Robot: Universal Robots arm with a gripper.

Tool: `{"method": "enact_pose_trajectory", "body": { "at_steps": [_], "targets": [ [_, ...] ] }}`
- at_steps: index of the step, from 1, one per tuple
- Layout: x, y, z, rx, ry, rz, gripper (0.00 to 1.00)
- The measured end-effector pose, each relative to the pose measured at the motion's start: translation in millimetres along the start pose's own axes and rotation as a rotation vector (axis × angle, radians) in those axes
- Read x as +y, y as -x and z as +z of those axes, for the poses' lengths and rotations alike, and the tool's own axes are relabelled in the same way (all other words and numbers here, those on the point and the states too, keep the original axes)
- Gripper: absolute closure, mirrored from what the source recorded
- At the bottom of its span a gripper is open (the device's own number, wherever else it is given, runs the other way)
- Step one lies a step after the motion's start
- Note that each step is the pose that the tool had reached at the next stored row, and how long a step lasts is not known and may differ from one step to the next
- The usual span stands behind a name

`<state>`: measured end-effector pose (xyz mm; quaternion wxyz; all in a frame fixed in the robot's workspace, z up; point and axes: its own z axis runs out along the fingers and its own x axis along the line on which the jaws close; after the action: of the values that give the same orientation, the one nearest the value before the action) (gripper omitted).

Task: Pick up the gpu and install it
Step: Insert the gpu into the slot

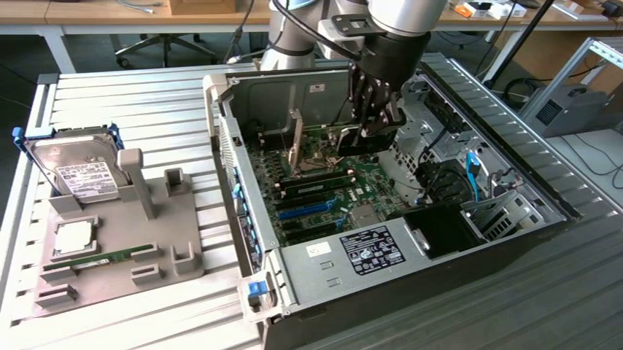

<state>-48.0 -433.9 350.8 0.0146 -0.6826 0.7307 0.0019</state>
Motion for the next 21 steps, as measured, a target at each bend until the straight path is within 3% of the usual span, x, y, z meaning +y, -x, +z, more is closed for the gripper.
{"method": "enact_pose_trajectory", "body": {
  "at_steps": [14,21],
  "targets": [
    [0.3,-0.3,12.2,0.0002,0.0001,0.0,0.73],
    [0.5,-0.5,23.1,0.0002,0.0001,0.0,0.73]
  ]
}}
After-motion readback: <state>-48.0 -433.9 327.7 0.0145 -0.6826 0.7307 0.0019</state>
